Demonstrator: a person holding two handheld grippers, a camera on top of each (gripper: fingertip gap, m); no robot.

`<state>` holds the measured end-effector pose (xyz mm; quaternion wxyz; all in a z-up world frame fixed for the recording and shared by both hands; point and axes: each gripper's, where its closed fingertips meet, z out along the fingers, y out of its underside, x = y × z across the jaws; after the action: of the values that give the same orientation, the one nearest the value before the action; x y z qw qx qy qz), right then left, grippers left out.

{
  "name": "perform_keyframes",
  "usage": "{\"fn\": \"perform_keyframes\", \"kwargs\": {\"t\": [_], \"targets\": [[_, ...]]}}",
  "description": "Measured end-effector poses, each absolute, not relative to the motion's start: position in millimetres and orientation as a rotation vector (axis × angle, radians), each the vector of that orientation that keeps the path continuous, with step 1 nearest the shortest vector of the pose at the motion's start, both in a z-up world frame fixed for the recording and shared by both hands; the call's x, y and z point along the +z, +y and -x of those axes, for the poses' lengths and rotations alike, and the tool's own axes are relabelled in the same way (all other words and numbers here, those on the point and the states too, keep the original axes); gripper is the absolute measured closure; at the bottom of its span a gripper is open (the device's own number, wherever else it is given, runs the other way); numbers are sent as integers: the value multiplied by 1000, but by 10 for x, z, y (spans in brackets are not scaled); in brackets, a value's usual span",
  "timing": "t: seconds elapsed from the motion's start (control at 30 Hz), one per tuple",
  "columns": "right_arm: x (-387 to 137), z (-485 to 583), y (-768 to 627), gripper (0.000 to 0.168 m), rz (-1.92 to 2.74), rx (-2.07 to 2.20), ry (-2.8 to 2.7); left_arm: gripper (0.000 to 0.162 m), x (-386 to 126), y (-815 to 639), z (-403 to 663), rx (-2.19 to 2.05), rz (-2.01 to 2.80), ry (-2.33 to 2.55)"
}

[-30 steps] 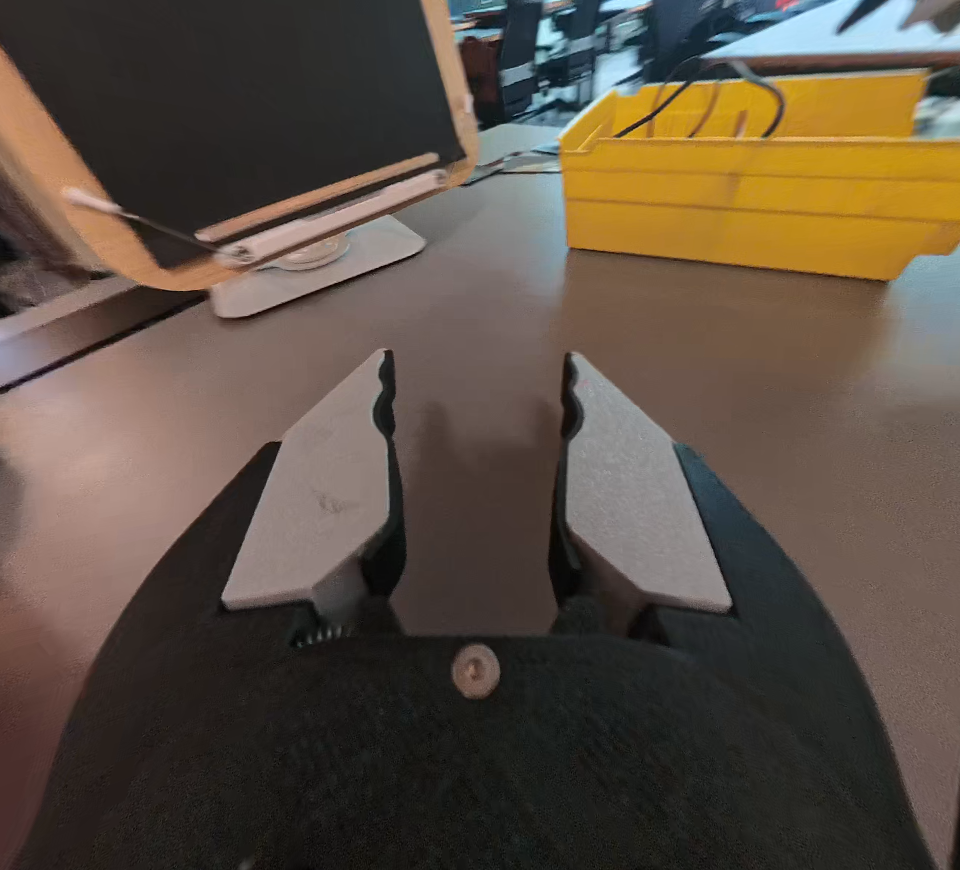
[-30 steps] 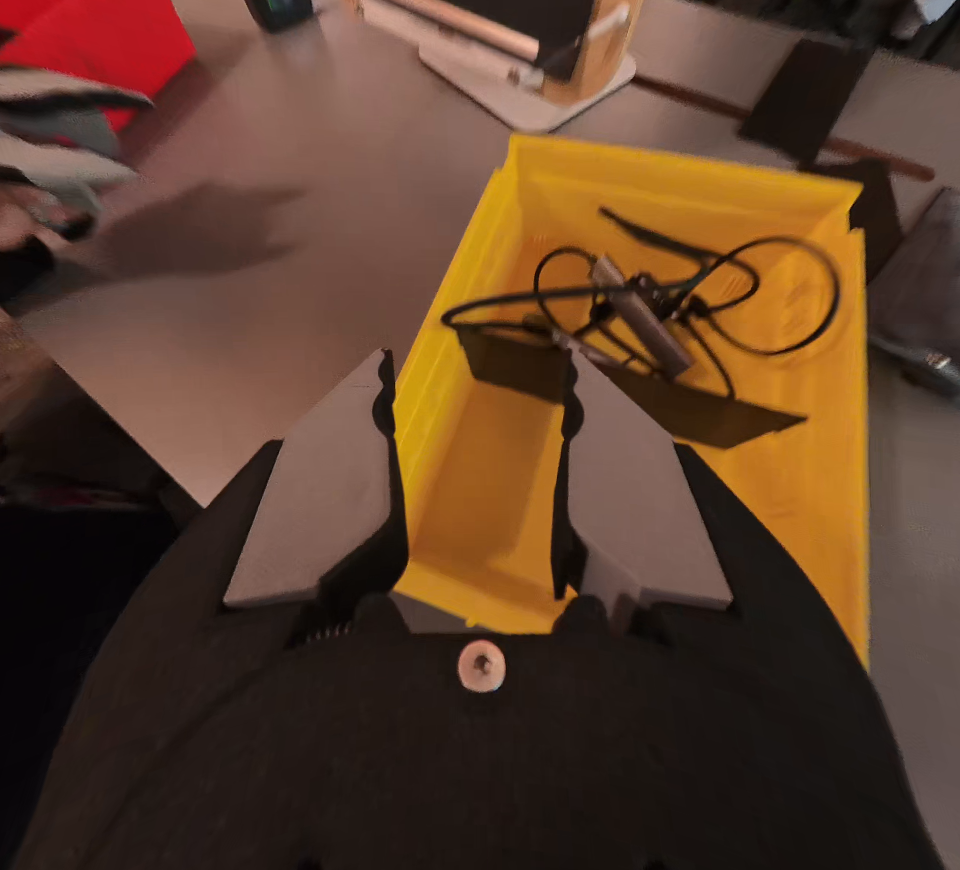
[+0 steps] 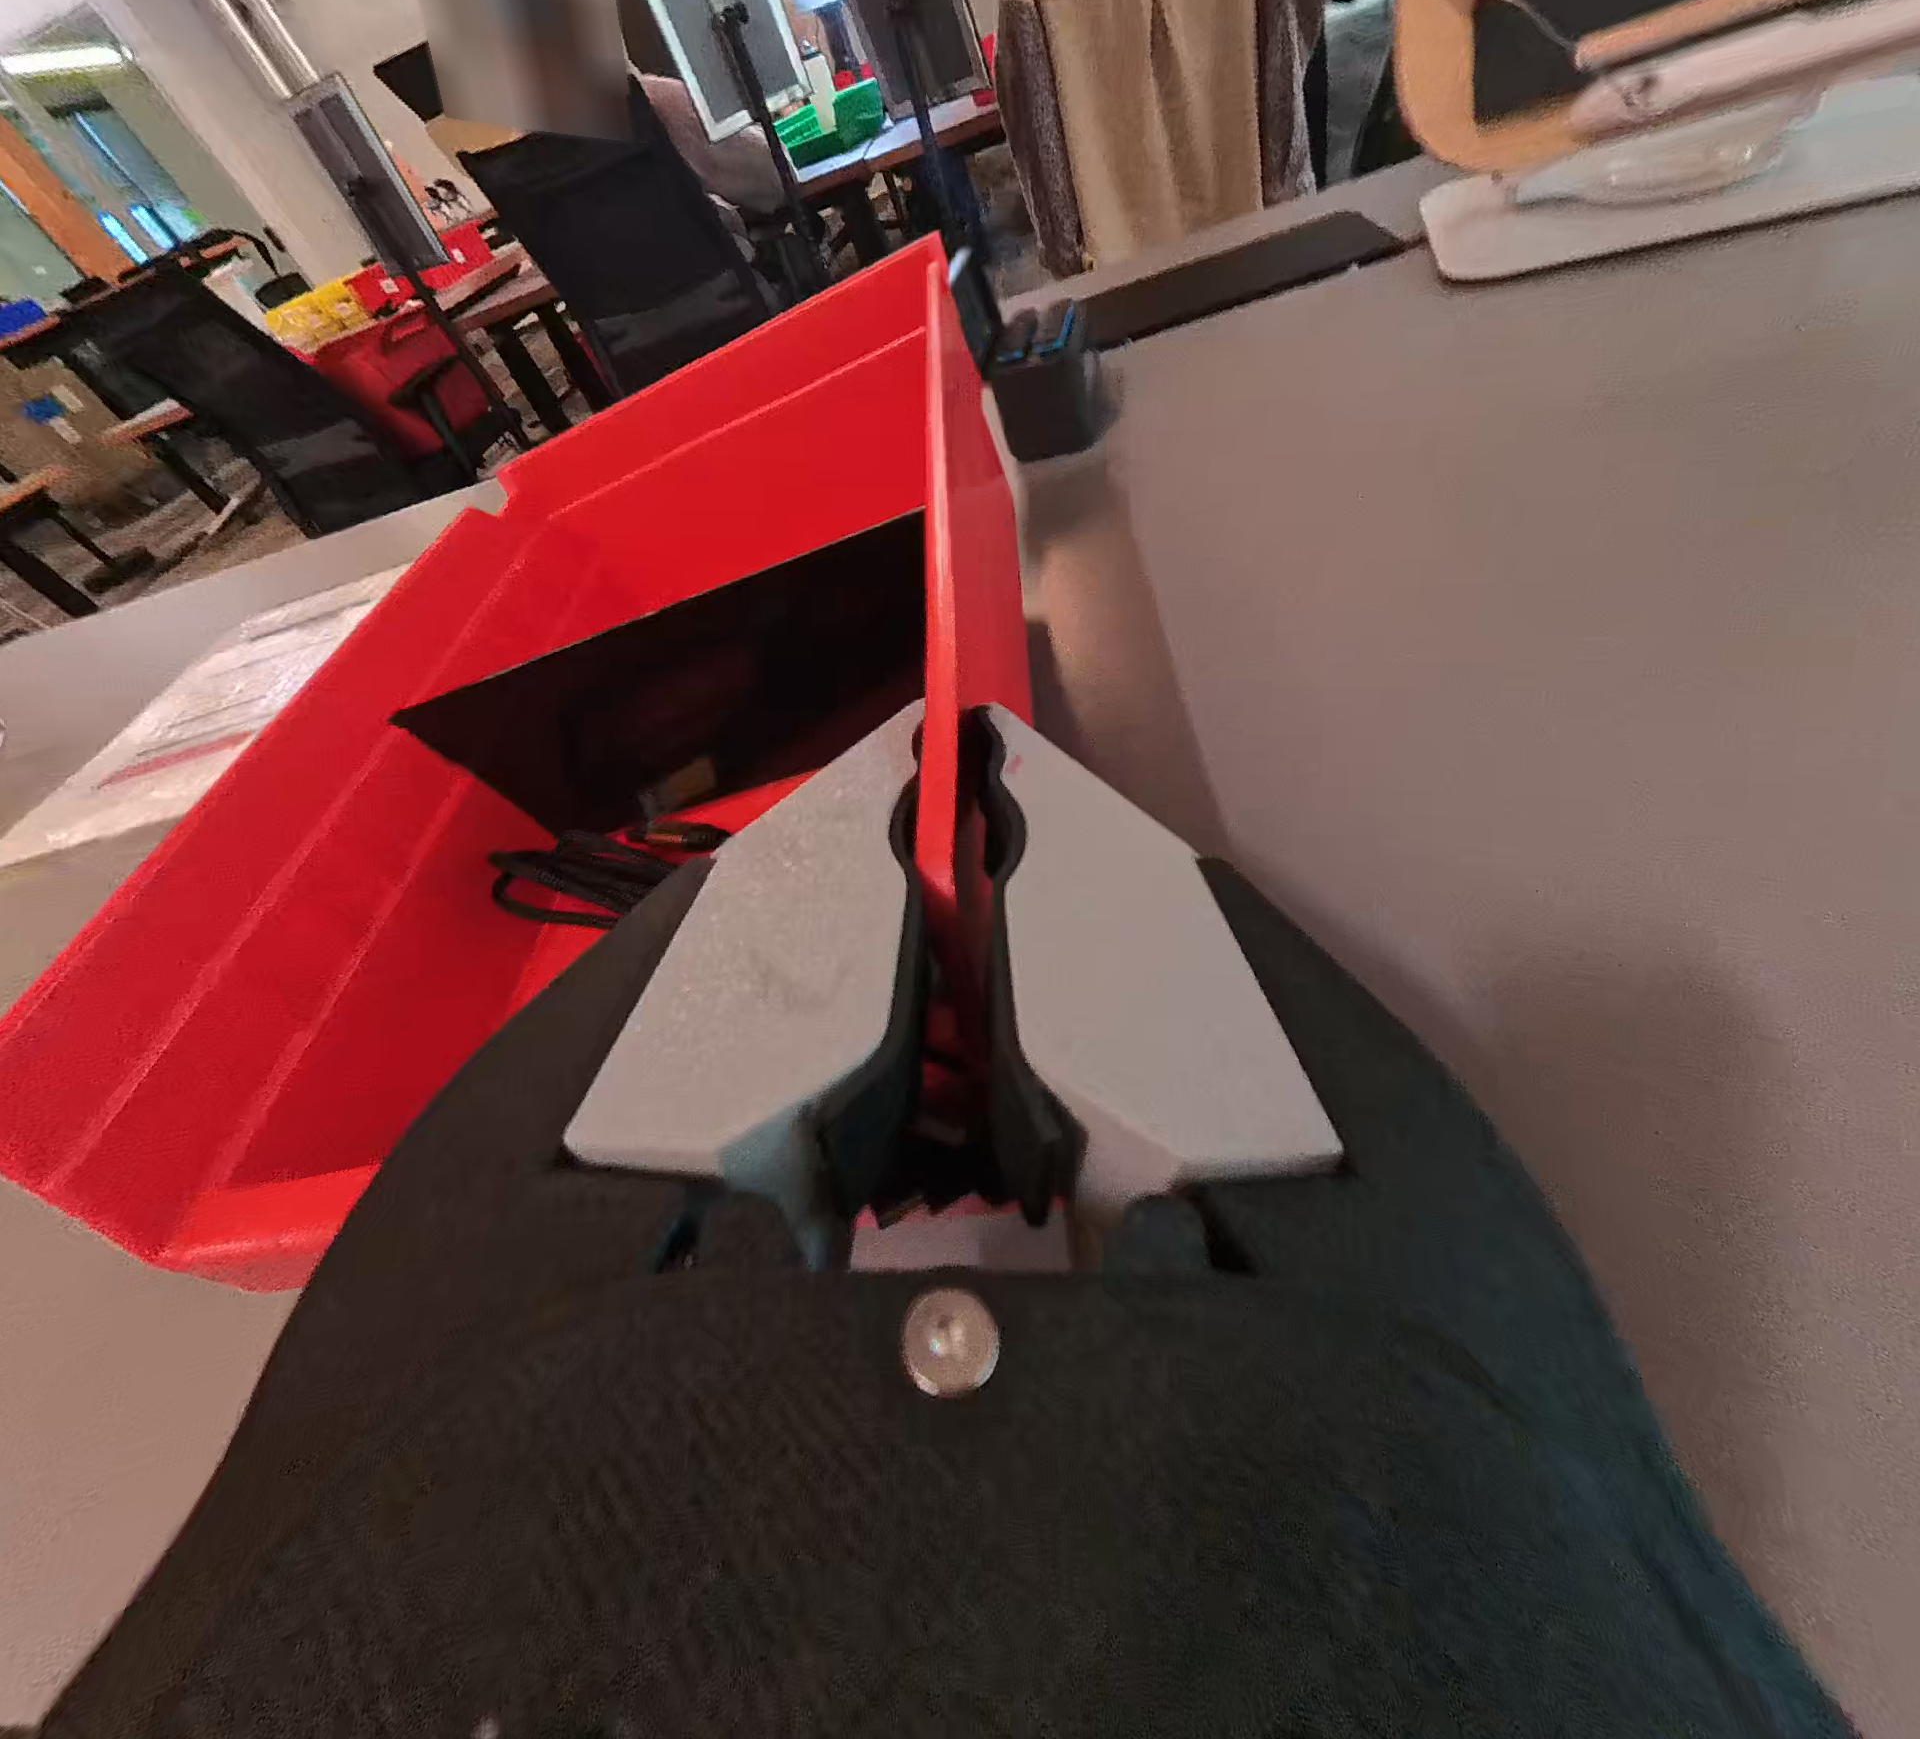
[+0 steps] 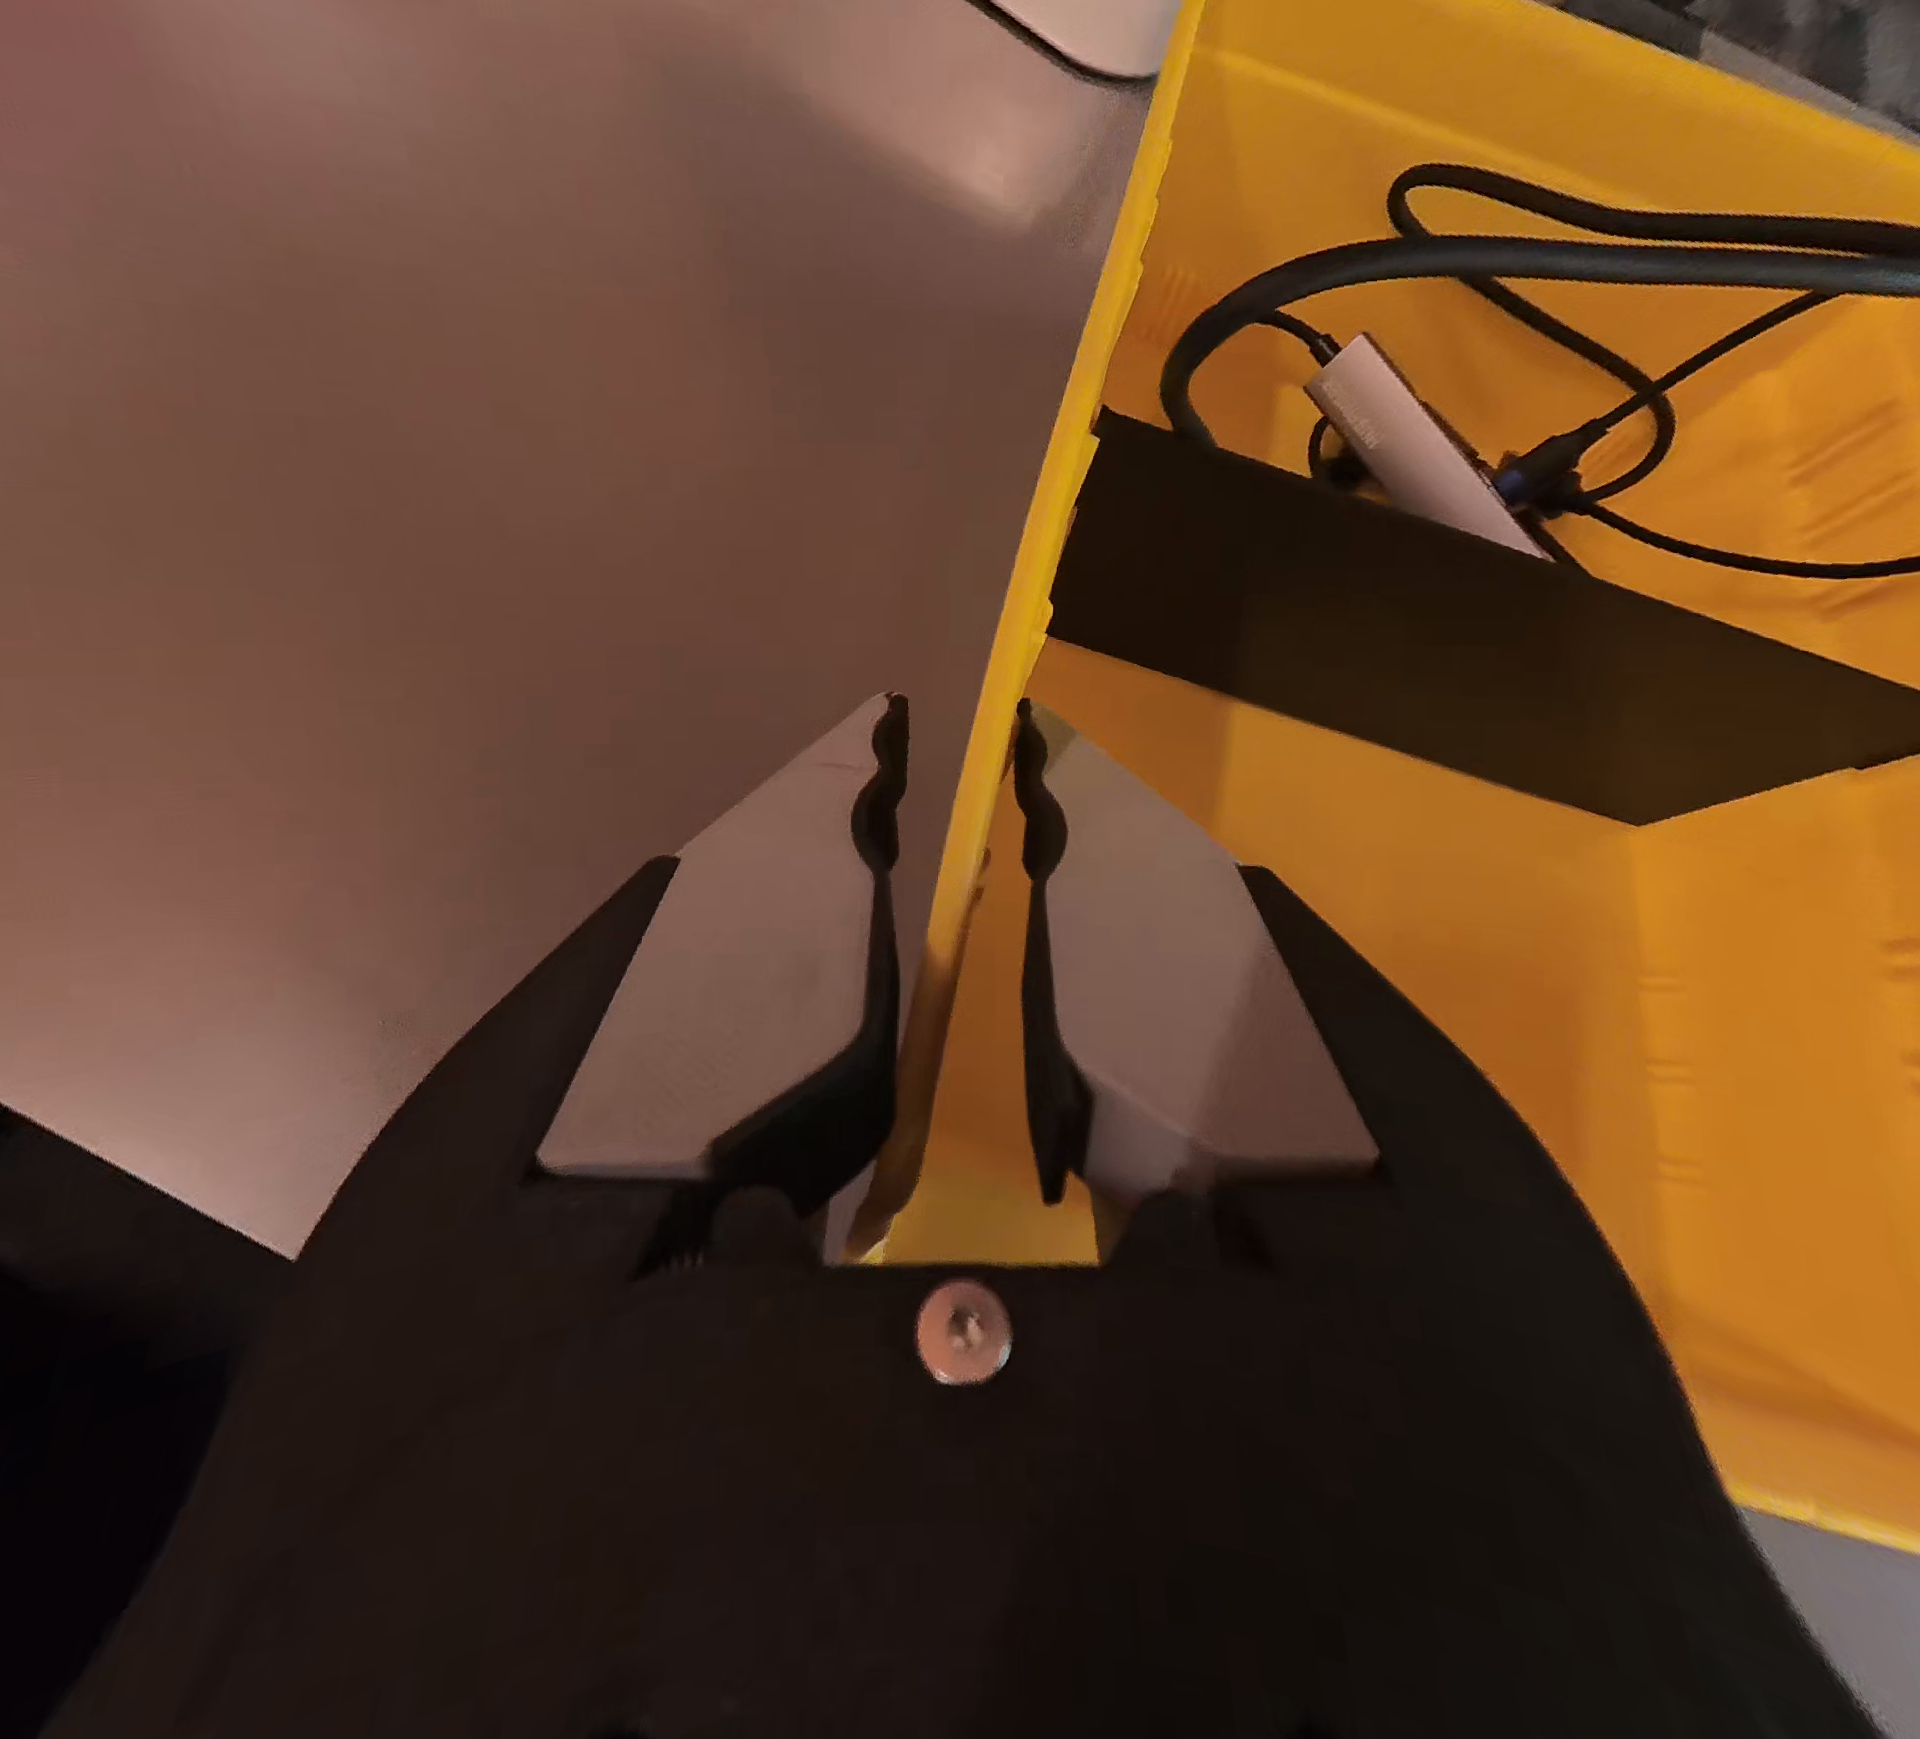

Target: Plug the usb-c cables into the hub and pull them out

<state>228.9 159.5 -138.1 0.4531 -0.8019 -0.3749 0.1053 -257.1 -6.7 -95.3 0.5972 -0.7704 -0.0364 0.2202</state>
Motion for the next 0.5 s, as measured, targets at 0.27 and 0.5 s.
{"fn": "perform_keyframes", "kwargs": {"t": [0.27,0.5], "targets": [[-1229,-747,943,164,1883,524,-924,160,-288,-340,2619,480,1663,-82],[-941,1314,-84,149,1634,806,-1074,160,19,-548,2646,536,1562,-86]]}}
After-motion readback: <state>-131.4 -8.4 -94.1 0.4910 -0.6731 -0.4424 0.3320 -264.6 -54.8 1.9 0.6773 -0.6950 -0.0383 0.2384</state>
